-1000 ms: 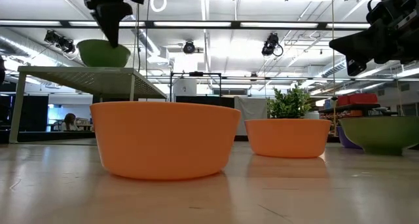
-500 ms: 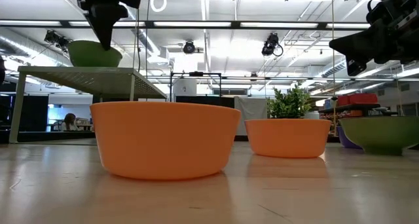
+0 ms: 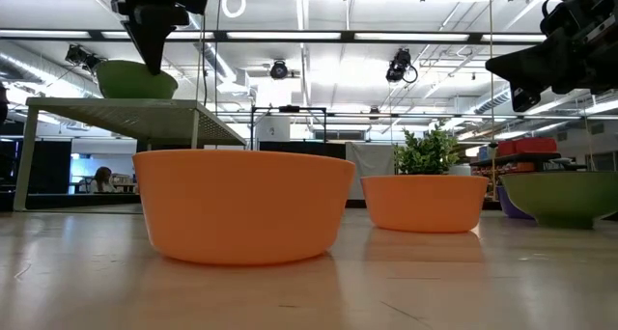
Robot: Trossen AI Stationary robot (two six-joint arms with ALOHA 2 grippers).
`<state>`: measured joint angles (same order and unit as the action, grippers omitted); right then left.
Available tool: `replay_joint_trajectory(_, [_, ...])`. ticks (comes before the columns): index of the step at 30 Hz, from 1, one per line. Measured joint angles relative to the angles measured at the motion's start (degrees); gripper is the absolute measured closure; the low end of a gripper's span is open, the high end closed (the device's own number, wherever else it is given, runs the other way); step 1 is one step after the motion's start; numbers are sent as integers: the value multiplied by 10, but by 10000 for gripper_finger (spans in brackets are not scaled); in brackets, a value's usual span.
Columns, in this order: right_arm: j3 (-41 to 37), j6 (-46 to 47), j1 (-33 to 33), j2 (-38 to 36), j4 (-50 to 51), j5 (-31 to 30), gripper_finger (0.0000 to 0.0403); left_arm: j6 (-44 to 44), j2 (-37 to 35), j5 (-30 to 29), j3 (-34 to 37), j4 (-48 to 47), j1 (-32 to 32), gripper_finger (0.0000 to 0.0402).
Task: Pick & Place Mini bowls
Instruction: Put the white bowl on the shelf
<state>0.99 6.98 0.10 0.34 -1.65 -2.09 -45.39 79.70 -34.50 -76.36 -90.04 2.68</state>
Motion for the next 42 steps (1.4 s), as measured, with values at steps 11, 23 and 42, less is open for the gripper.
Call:
replay_joint_trajectory(11, [0,0,0,0,0,0,392,0,0,2,0,0,0,395])
replay_joint_trajectory(23, [0,0,0,0,0,0,392,17,-33,-3,26,-1,0,398])
replay_joint_trajectory(42, [0,0,0,0,0,0,392,-35,-60,30,80,0,30,373])
